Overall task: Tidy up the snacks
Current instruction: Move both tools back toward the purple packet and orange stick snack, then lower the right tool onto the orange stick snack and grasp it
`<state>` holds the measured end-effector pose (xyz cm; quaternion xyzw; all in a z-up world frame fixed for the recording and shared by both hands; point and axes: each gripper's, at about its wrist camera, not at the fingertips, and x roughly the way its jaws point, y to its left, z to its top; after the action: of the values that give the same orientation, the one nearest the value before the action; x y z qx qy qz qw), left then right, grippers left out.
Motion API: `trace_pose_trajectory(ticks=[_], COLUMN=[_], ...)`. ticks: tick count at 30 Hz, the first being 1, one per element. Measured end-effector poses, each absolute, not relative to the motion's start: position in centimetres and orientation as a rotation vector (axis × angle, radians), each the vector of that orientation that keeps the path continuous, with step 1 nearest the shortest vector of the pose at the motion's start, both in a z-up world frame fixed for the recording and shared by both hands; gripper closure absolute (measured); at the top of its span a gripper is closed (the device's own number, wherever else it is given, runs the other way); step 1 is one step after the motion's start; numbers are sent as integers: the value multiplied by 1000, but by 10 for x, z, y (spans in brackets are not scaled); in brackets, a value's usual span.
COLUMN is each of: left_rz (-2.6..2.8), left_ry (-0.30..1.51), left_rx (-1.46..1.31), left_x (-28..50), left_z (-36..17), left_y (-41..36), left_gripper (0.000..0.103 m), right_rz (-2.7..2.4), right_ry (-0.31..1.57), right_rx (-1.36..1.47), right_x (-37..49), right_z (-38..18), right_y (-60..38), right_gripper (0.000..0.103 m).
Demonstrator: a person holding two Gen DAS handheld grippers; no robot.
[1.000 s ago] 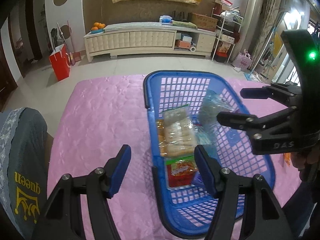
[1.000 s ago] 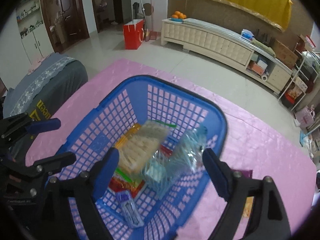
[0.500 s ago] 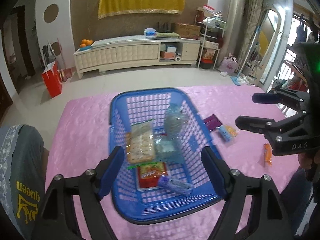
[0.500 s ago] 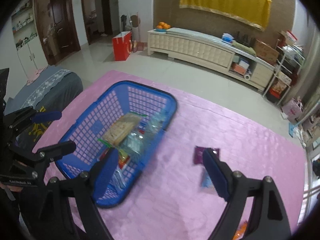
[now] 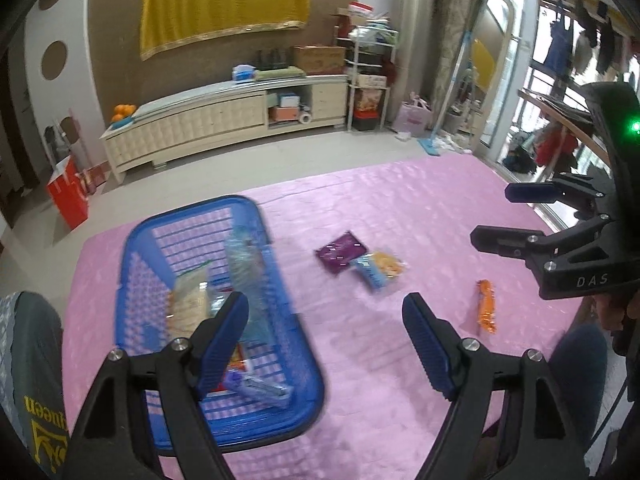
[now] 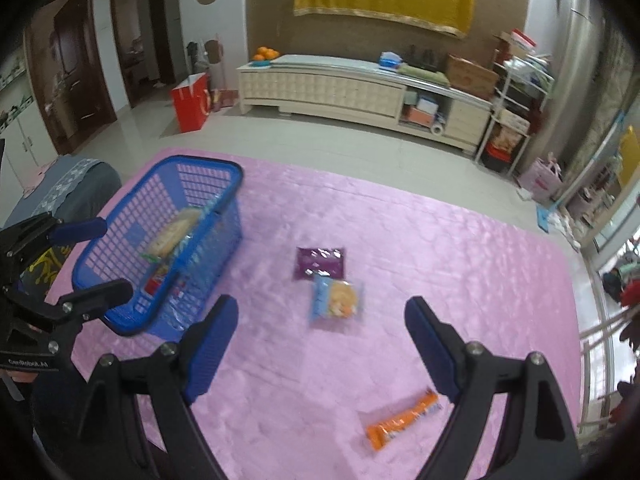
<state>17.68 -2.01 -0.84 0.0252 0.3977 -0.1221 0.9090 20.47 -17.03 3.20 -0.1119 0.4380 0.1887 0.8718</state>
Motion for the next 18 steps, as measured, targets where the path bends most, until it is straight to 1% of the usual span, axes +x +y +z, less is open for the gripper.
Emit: trace_pose_trajectory(ticks=[8, 18], left_rz=[-322, -345], left_ry=[851, 939], left_rx=[90, 106], left_x=[185, 198], left_z=[-26, -69], left_y=[-71, -111], left_gripper=[25, 25], right_rz=[325, 243], right_ry=[973, 1080], right_rx=[-203, -105], right_x=[200, 200], right_z=[8, -36], right_y=[-219, -262], right_gripper=[15, 15])
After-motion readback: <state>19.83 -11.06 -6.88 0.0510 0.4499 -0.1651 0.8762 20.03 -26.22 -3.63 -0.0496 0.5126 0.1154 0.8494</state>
